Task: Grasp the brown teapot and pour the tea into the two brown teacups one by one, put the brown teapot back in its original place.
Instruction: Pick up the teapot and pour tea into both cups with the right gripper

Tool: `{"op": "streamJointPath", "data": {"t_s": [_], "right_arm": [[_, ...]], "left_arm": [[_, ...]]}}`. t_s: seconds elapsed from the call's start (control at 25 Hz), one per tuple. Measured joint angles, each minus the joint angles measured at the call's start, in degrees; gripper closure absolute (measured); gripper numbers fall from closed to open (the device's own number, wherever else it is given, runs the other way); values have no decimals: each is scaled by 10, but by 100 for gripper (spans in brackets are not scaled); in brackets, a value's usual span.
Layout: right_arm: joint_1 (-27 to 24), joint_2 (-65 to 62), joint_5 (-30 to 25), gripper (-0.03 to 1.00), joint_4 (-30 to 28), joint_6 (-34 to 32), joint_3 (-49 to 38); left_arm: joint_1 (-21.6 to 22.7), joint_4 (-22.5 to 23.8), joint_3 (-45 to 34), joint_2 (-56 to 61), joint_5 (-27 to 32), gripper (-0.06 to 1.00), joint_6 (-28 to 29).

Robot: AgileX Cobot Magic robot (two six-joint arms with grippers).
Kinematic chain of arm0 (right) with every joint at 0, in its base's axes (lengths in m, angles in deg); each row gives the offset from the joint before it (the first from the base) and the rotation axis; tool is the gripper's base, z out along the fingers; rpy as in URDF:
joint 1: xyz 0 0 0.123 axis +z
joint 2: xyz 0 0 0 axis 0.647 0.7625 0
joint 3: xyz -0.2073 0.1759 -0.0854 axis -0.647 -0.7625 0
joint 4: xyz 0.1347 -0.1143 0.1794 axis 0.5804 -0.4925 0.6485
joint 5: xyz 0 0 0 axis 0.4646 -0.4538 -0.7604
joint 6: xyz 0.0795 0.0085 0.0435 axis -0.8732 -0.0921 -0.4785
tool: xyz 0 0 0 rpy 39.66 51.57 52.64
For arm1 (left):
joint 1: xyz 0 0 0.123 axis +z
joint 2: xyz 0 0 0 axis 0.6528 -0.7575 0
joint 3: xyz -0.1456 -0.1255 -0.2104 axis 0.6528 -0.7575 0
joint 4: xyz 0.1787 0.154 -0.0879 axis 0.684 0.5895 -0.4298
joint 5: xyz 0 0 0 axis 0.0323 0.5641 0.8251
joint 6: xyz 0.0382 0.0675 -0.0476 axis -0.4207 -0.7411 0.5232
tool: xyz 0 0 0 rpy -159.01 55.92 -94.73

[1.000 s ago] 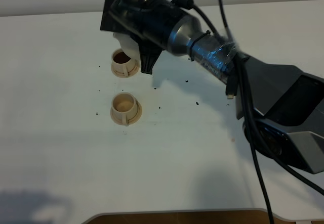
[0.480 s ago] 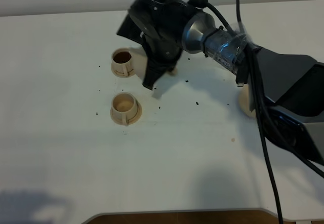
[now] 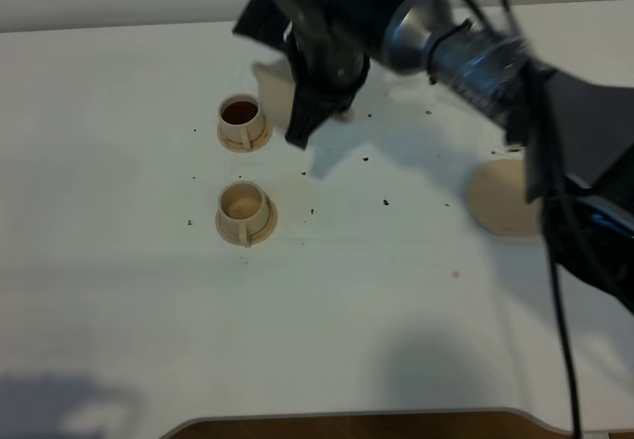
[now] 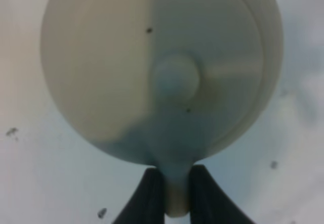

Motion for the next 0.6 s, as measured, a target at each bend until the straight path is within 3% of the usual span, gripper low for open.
{"op": "streamJointPath", "data": {"t_s": [0.28,0.6], "right_arm": [[29,-113,0,84,-32,-20,-121],[102,-145,0,84,-81,-65,-240]], "left_arm": [[0,0,0,0,0,56,0],[0,0,0,0,0,56,0]]}}
